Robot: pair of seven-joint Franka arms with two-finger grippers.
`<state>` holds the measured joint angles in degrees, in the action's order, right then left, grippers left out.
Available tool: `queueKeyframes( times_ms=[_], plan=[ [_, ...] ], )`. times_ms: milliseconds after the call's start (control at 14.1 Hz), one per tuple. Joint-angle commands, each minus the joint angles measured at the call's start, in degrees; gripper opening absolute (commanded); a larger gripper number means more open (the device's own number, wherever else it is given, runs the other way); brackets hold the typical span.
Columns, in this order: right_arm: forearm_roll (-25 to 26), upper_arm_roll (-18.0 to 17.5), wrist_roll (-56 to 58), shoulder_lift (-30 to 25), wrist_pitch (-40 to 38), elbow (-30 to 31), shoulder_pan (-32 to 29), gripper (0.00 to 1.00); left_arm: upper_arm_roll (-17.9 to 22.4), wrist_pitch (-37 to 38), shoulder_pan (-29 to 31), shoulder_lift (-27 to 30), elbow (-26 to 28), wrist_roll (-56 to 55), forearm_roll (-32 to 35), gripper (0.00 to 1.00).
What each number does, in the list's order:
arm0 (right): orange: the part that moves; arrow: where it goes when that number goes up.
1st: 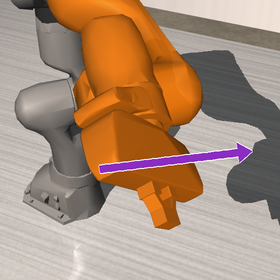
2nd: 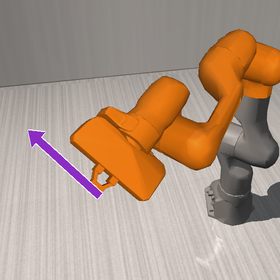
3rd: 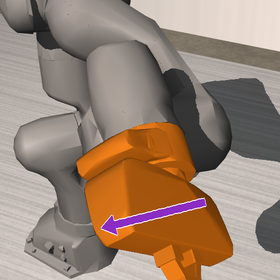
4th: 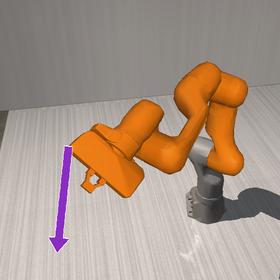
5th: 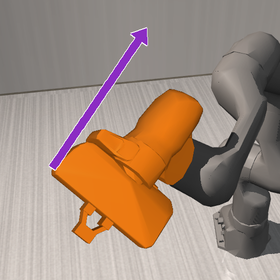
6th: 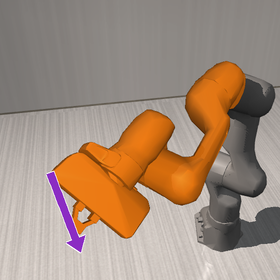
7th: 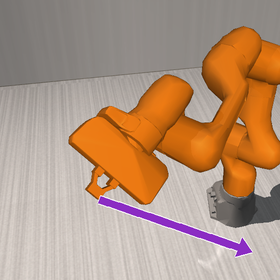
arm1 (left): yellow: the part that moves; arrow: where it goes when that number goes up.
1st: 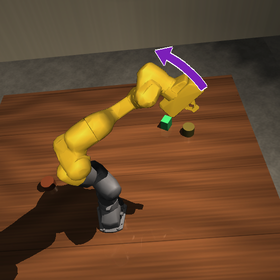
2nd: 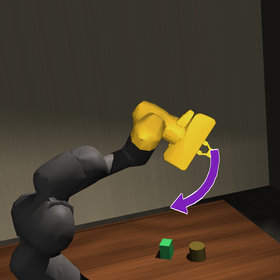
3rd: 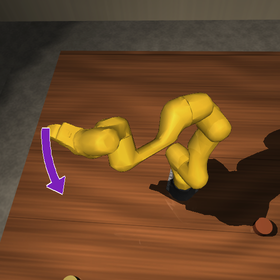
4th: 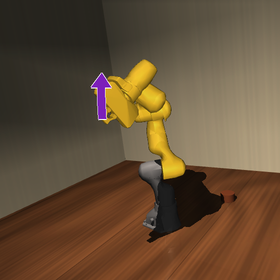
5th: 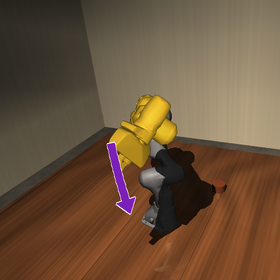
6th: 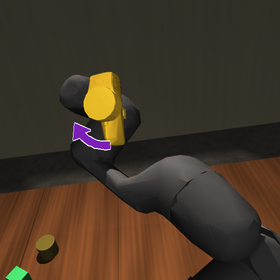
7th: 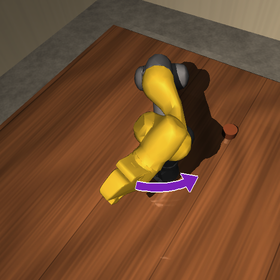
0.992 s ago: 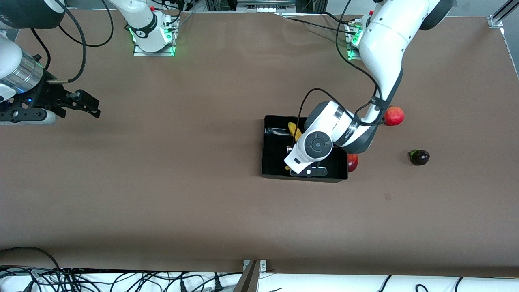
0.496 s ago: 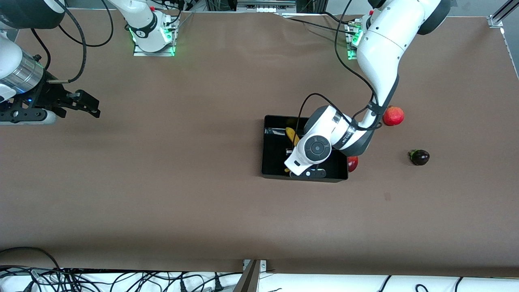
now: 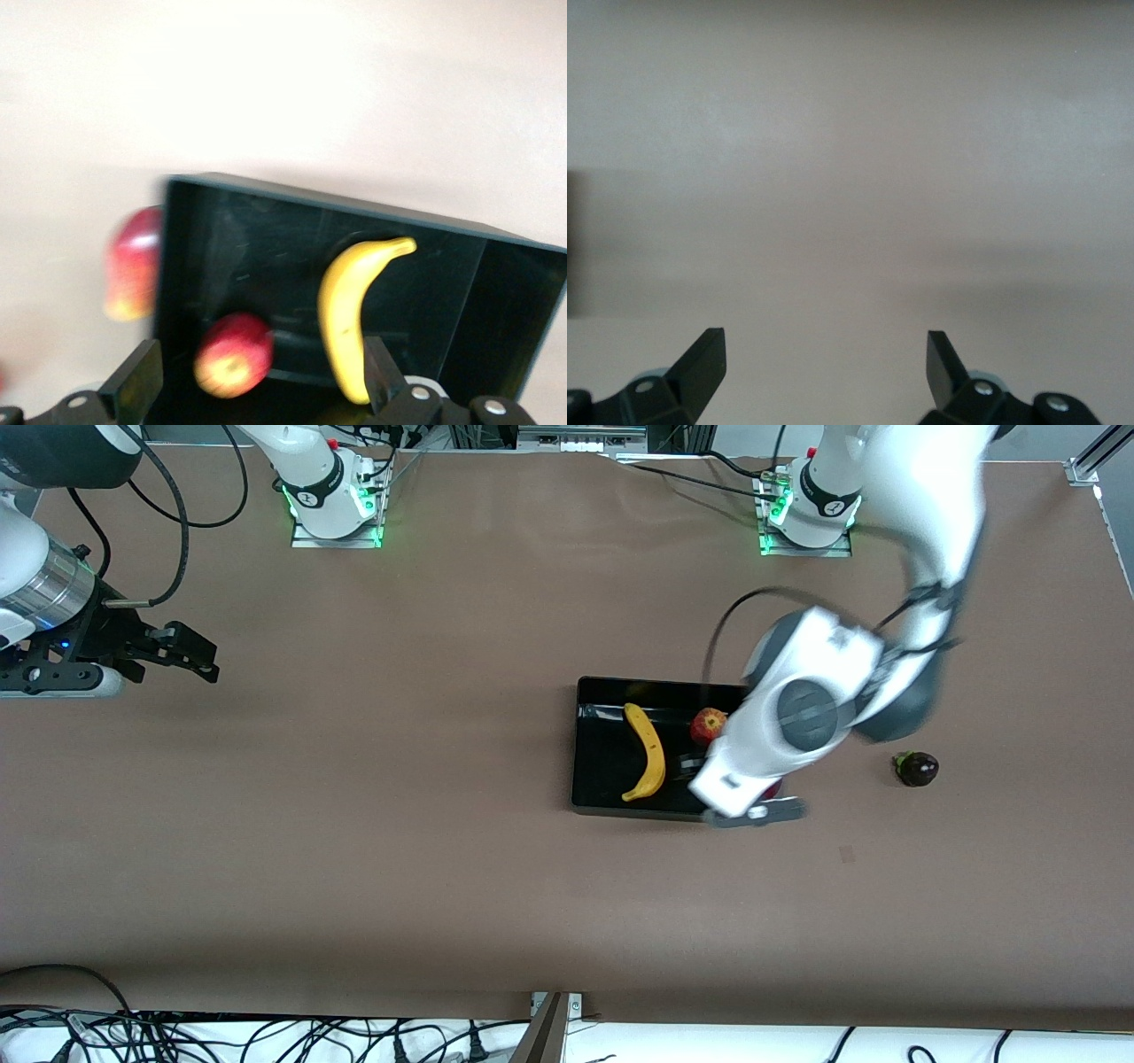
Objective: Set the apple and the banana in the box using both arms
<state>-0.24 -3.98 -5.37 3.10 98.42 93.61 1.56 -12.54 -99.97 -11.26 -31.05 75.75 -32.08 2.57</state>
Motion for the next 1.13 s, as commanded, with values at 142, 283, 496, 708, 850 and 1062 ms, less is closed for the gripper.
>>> queueKeyframes(
  times_ms=[142, 283, 496, 708, 850, 1062],
  plan=[
    [0.59, -0.59, -0.08, 0.24, -0.33, -0.97, -0.68, 1.0, 0.15, 15.48, 6.15, 7.32, -4.1, 13.77, -0.02, 1.0],
    [0.59, -0.59, -0.08, 0.24, -0.33, -0.97, -0.59, 1.0, 0.59, 16.48, 8.34, 12.82, -2.82, 20.35, -0.02, 1.0],
    [0.59, -0.59, -0.08, 0.24, -0.33, -0.97, -0.68, 1.0, 1.29, 6.67, 13.88, 25.56, 12.0, 22.5, -0.82, 1.0],
    [0.59, -0.59, -0.08, 0.24, -0.25, -0.97, -0.68, 1.0, 7.07, 5.05, 9.53, 31.48, 20.38, 22.41, -0.82, 1.0],
    [0.59, -0.59, -0.08, 0.24, -0.25, -0.97, -0.68, 1.0, 8.15, 4.96, 8.45, 31.93, 20.93, 22.59, -0.9, 1.0],
    [0.59, -0.59, -0.08, 0.24, -0.25, -0.97, -0.68, 1.0, 8.59, 4.26, 8.36, 33.95, 23.21, 24.42, -0.9, 1.0]
  ],
)
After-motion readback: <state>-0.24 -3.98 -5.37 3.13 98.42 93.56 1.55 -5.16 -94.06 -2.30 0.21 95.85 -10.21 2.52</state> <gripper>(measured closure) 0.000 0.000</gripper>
